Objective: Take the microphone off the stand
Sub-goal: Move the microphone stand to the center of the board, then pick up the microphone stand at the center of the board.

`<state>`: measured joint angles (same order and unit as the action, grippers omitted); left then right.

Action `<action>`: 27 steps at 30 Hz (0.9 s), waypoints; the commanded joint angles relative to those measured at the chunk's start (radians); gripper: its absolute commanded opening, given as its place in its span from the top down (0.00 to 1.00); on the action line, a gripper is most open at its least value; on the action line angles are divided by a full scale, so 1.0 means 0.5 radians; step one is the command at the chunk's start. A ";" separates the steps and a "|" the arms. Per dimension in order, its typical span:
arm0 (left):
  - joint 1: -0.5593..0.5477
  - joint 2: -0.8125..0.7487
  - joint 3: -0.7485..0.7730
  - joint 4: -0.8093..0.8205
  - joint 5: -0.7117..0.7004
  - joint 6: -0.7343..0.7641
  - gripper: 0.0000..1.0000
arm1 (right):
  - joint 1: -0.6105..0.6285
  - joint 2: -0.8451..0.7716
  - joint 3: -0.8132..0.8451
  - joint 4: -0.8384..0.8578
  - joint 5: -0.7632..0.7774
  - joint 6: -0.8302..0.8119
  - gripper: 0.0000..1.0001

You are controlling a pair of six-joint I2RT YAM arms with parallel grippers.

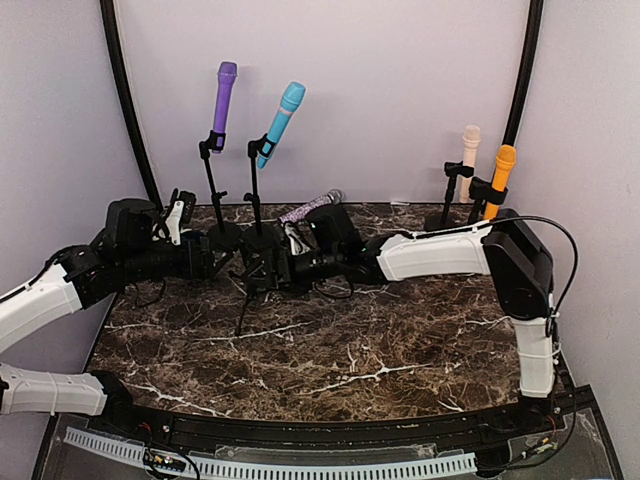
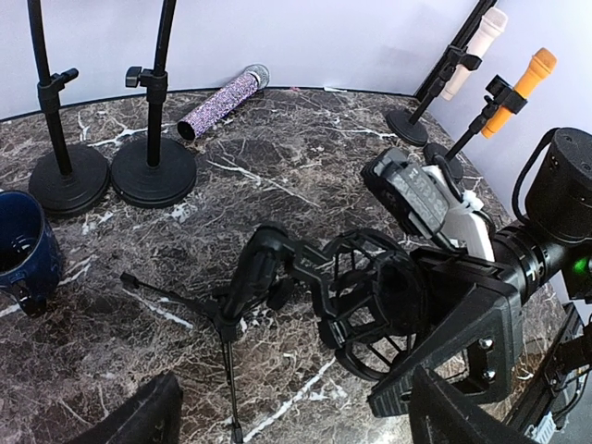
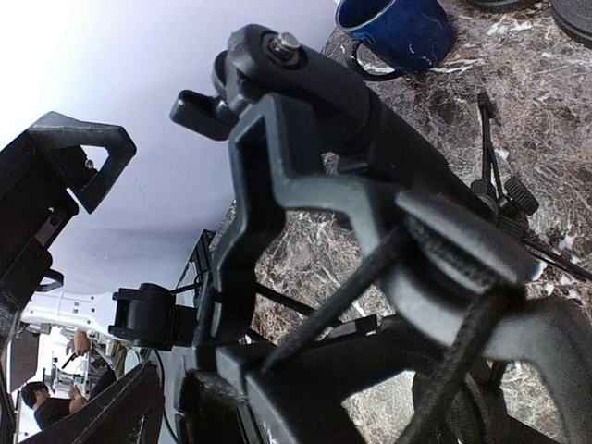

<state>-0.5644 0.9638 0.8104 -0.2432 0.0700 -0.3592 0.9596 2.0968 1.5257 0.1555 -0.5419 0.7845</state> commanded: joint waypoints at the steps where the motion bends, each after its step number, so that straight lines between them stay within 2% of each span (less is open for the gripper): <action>1: 0.017 -0.061 -0.094 -0.021 -0.074 -0.025 0.13 | -0.002 -0.173 0.018 -0.011 0.117 -0.078 0.03; 5: 0.015 -0.127 -0.296 0.068 -0.146 -0.075 0.14 | -0.063 -0.382 -0.148 0.021 0.207 -0.074 0.02; 11: -0.014 -0.090 -0.557 0.303 -0.145 -0.187 0.22 | -0.177 -0.693 -0.396 0.040 0.321 -0.075 0.02; 15: -0.114 0.083 -0.608 0.466 -0.182 -0.161 0.23 | -0.236 -0.870 -0.502 0.005 0.437 -0.108 0.01; 22: -0.245 0.556 -0.520 0.783 -0.252 -0.077 0.25 | -0.361 -1.112 -0.725 0.001 0.548 -0.097 0.01; 24: -0.259 0.675 -0.481 0.833 -0.301 -0.068 0.27 | -0.385 -1.159 -0.782 0.000 0.566 -0.086 0.01; 27: -0.261 0.814 -0.440 0.880 -0.417 -0.090 0.38 | -0.405 -1.218 -0.846 -0.008 0.579 -0.078 0.02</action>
<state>-0.6903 1.3140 0.5465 0.1040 -0.0582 -0.4122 0.7731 1.5345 1.1416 0.1322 -0.2859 0.7422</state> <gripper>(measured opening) 0.672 0.986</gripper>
